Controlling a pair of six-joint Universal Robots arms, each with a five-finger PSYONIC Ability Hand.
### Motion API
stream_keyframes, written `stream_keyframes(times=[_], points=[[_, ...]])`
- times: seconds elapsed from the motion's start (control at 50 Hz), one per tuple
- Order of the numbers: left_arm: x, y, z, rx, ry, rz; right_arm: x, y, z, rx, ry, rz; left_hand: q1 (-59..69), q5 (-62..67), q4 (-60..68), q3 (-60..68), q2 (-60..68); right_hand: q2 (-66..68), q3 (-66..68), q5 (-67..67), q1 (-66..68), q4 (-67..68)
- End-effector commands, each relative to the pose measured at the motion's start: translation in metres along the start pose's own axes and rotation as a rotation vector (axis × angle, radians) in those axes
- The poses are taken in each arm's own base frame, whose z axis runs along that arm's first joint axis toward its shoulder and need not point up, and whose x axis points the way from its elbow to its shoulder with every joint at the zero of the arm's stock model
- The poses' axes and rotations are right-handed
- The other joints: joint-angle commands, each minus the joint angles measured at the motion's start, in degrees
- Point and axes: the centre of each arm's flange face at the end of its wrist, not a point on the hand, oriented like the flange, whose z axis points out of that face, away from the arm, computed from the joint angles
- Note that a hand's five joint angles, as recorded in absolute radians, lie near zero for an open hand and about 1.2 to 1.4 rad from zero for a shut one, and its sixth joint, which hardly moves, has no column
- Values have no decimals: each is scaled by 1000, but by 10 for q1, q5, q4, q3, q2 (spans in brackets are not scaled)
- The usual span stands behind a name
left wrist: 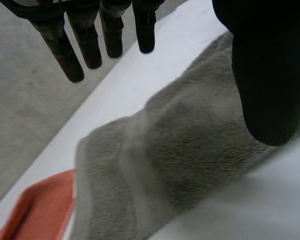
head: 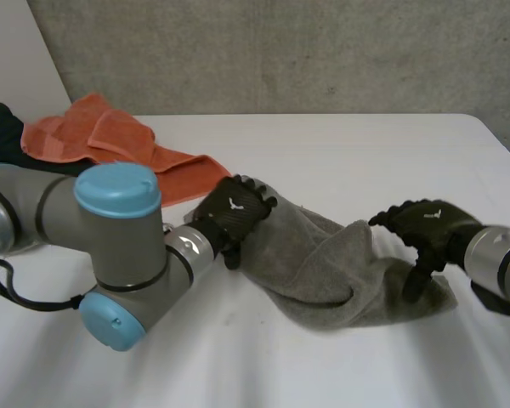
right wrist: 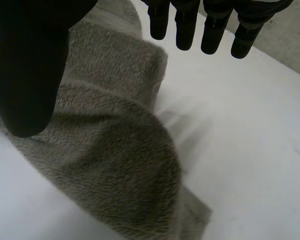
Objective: Fold the laundry.
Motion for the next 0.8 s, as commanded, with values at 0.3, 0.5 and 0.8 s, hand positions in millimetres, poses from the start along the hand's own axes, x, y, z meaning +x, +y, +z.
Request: stream_keyframes(times=[0.3,0.5,0.8], points=[[47,5,21,15,106,27,-29,38,29,46,-27,54,639,636,638,640,637,595,597,590,587,600],[45,6,16,-26,111,19,-24,18,20,134,8,12,-29,-32,-30,-28,-31,678,680,672,670,683],[32,9,3,-86,24,-12,-35,-24,-12,309,8,-34,6,3,4,7,3,678,680,672,670,683]])
